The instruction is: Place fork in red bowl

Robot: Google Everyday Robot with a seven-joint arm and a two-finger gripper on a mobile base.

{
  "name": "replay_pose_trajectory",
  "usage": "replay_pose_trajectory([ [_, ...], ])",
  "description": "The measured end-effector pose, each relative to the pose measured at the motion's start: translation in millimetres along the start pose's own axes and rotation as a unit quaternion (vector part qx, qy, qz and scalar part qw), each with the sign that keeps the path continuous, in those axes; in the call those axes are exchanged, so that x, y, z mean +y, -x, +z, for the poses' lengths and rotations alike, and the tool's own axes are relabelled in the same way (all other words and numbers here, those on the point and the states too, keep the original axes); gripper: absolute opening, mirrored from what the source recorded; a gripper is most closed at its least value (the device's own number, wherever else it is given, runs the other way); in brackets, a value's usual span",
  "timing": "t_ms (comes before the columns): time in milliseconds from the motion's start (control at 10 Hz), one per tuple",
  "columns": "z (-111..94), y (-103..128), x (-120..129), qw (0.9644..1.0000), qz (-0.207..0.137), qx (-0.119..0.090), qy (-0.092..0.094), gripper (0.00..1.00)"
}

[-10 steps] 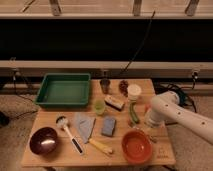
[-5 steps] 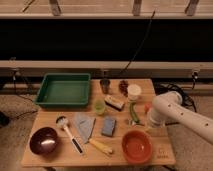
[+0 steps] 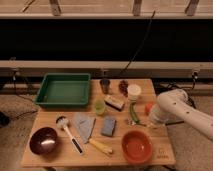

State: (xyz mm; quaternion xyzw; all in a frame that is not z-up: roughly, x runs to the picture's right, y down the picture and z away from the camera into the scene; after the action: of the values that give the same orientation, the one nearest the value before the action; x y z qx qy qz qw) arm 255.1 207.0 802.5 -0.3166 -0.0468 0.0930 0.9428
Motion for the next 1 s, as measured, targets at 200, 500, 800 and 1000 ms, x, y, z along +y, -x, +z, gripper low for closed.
replay_pose_trajectory([
  [200,-7.7,-0.7,-3.8,1.0,0.001,-0.001,-0.009,0.04],
  [500,1.9,0.0,-8.4,0.9997,0.008,0.004,-0.021,0.34],
  [800,16.6,4.7,-13.2,0.9996,0.011,0.005,-0.025,0.64],
  [1000,20.7,8.1,-15.4,0.9996,0.011,0.006,-0.024,0.79],
])
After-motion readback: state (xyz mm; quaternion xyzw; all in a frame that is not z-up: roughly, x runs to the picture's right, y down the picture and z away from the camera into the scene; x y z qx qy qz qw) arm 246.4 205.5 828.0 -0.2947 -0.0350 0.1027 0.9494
